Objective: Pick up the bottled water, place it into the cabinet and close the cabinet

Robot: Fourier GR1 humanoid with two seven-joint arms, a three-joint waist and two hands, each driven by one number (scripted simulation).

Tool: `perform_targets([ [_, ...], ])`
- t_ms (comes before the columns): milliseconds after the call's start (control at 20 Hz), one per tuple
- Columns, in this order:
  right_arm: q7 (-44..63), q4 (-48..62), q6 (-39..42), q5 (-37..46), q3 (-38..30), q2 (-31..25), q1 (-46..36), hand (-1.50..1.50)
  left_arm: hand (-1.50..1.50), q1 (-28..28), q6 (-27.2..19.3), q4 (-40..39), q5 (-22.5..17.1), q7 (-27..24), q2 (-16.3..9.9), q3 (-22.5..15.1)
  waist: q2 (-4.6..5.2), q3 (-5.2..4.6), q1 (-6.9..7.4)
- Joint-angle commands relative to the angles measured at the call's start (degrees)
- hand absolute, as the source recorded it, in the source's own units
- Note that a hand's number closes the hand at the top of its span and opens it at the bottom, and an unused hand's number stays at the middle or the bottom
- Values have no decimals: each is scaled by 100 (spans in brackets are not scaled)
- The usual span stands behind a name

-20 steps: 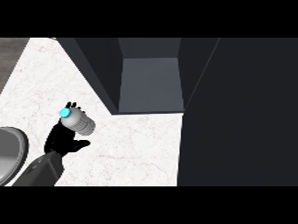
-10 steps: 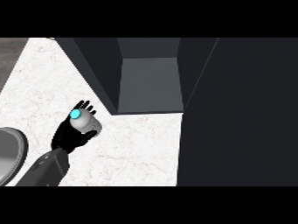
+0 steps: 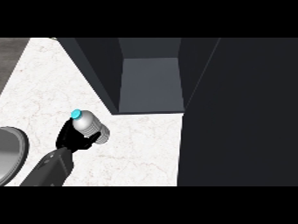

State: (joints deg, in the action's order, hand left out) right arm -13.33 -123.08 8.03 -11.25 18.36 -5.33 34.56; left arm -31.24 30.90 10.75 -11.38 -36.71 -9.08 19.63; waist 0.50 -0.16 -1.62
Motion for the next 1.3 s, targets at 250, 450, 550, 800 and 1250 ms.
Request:
perform_targets([
  [250, 238, -157, -287, 79, 110, 59, 27, -150, 150, 833, 304, 516, -39, -753, -203, -53, -52, 14, 144],
  [450, -121, -191, -150, 228, 317, -36, 402, -150, 150, 998, 283, 726, -103, -818, -37, -82, -61, 14, 124],
  [550, -170, 224, 8, -124, -176, -146, 52, -150, 150, 800, 364, 610, -258, -642, -215, 60, -41, 11, 105],
  [800, 181, -305, 21, -335, -254, -324, 126, -150, 150, 1081, 499, 1063, -560, -321, 14, 82, -58, 16, 151],
  [1250, 128, 26, -270, 61, 97, -62, -161, -150, 150, 1504, 50, 2962, -1079, 1185, 382, -244, -79, 24, 204],
])
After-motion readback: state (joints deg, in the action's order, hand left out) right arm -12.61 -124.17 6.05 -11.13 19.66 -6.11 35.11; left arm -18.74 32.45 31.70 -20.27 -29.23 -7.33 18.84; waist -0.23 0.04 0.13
